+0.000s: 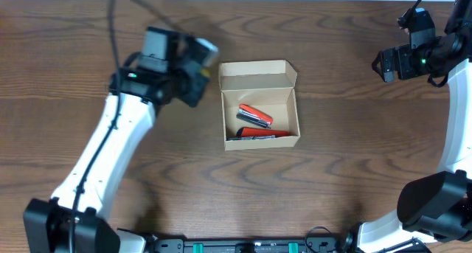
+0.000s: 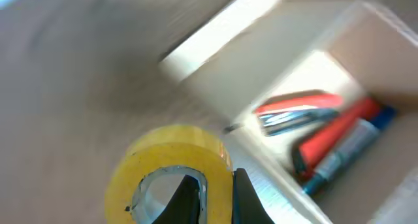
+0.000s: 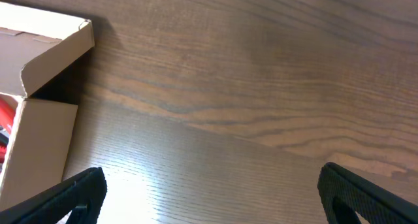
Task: Pack container
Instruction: 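Carry the tape roll into the box and release it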
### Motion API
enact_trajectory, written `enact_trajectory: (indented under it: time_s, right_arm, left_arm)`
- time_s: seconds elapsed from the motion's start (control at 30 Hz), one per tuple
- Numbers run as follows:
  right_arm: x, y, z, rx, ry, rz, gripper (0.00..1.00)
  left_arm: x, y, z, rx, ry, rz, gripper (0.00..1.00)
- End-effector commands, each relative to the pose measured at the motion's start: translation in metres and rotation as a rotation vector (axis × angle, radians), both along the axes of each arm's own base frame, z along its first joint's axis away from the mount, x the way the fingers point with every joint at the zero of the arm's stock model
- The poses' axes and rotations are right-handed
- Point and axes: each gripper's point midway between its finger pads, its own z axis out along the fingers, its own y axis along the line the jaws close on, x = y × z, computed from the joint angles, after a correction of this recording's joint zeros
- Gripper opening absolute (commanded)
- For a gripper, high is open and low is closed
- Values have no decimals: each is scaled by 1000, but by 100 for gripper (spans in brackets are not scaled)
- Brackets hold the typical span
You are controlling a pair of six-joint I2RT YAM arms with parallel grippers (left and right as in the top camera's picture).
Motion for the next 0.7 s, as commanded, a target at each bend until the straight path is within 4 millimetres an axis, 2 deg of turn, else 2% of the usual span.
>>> enact_trajectory:
  time_s: [0.0,0.07,0.2,0.43,0.67]
  right_arm:
    - [-2,-1,2,14,-5,-12,99]
    - [-2,-1,2,14,-5,-13,99]
    - [-2,-1,2,14,-5,-13,99]
    - [-2,-2,3,12,-9,-12,99]
    - [-2,-2,3,12,-9,-12,99]
  left_arm:
    - [-24,-42,1,158,-162,-432,6]
    - [-36,-63,-2,197,-208,-568,6]
    - [-49,-88,-9,207,-222,-659,6]
    - [-57,-94,-36,279,-178,-739,6]
    - [-57,-95,-84,306,-52,-761,6]
